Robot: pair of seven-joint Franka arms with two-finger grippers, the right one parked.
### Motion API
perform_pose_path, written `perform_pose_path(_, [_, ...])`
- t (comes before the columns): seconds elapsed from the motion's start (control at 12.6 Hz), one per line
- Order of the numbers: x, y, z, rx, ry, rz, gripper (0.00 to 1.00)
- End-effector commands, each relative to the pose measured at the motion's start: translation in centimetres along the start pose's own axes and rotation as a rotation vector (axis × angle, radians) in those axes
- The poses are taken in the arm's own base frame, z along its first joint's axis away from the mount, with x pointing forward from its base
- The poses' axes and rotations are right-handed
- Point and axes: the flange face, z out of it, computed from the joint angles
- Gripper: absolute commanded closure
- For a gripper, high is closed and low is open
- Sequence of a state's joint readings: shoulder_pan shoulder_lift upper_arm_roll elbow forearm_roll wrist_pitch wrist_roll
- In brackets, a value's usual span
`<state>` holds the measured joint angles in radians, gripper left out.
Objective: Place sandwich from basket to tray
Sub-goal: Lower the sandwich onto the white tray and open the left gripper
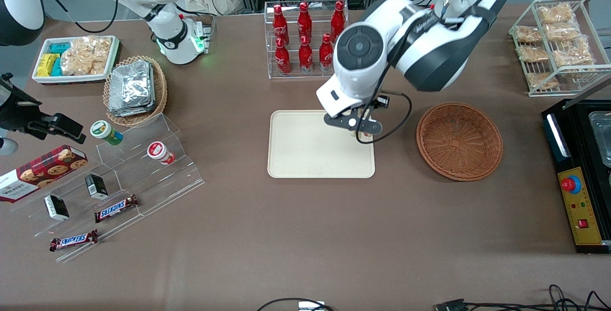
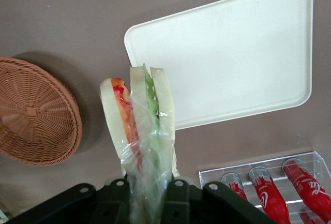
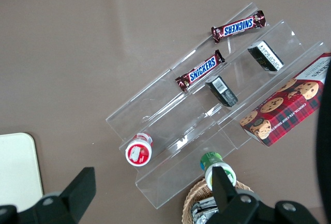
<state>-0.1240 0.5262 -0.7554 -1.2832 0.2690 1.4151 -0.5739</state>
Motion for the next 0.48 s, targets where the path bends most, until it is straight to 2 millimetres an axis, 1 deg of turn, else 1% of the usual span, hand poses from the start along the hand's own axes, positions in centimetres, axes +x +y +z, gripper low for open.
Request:
perform_pose_path(0.0, [0.7, 1.8, 4.4, 0.017, 0.014, -0.026, 0.81])
perform_pose_path(0.16, [1.1, 3.1, 8.7, 0.013, 0.029, -0.057, 0.81])
perform_pose_path(0.24, [1.7, 2.9, 10.8, 0.008, 0.039, -0.079, 0.81])
perform_pose_path(0.32, [2.5, 1.8, 13.3, 0.01, 0.042, -0.101, 0.81])
perform_pose_path(0.4, [2.9, 1.5, 15.4, -0.002, 0.053, -0.104, 0.82])
